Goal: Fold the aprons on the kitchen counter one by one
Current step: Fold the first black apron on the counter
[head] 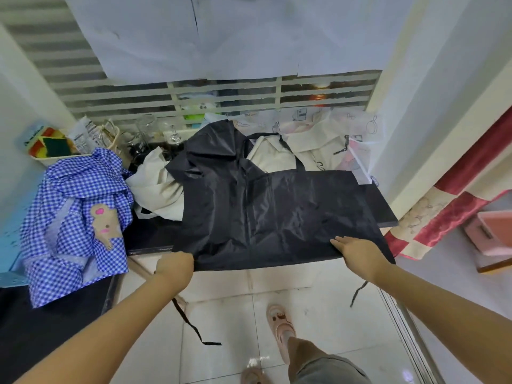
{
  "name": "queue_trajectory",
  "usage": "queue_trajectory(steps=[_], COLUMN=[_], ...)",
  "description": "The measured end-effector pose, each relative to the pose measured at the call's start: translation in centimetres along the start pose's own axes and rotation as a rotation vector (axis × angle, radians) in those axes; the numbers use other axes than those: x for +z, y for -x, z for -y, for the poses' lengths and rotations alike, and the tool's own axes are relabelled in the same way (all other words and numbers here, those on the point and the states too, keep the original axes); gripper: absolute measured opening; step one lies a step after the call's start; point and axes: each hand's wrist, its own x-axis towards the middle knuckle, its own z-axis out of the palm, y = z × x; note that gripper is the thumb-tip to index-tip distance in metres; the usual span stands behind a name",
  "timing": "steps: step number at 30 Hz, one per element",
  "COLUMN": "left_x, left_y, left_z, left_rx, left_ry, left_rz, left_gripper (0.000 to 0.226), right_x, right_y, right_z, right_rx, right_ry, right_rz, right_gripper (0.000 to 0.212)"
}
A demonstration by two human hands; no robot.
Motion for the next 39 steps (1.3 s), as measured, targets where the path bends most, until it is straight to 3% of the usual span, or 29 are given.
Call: queue_trajectory(steps=[5, 9, 13, 16, 21, 26, 29, 32, 36, 39], left_x=[-2.2, -4.7, -6.8, -7.5, -6.9, -5.3, -5.0, -5.4, -5.4, -5.9], left_y=[-1.6, -3.7, -6.1, -8.3, -11.5, -15.1, -16.9, -18.4, -19.9, -20.2], left_z=[3.4, 5.3, 6.0, 7.1, 7.7, 6.3, 5.4, 4.8, 4.1, 3.4], left_rx=[-0.077, -0.068, -0.134, -0.216, -0.386, -0.509, -0.444, -0.373, -0.306, -0.352], left_ry=[0.276, 0.596, 0.789, 0.950, 1.456, 1.701, 1.881, 1.745, 1.440, 1.370], left_rz=[-0.049, 0.021, 0.038, 0.109, 0.126, -0.012, -0.197, -0.372, -0.470, -0.532], left_gripper=[0.022, 0.022, 0.039, 0.029, 0.013, 0.012, 0.013, 0.014, 0.023, 0.026], right_x=[-3.1, -7.3, -10.5, -11.7, -11.3, -8.7, -6.2, -3.7, -1.5, -1.0], right_y=[-1.0, -3.0, -6.1, -8.4, -13.2, -17.7, -19.3, -19.9, -20.1, -20.6], right_z=[-1.5, -3.4, -5.5, -7.5, -10.8, -12.7, -14.0, -15.0, -14.8, -14.4], right_rx=[0.104, 0.138, 0.179, 0.257, 0.325, 0.353, 0.396, 0.443, 0.484, 0.539], right_ry=[0.014, 0.013, -0.022, -0.072, -0.160, -0.270, -0.390, -0.444, -0.376, -0.334], right_rz=[0.002, 0.074, 0.160, 0.194, 0.151, 0.148, 0.097, 0.092, 0.113, 0.003], right_gripper=[0.041, 0.016, 0.018, 0.026, 0.010, 0.015, 0.018, 0.016, 0.012, 0.017])
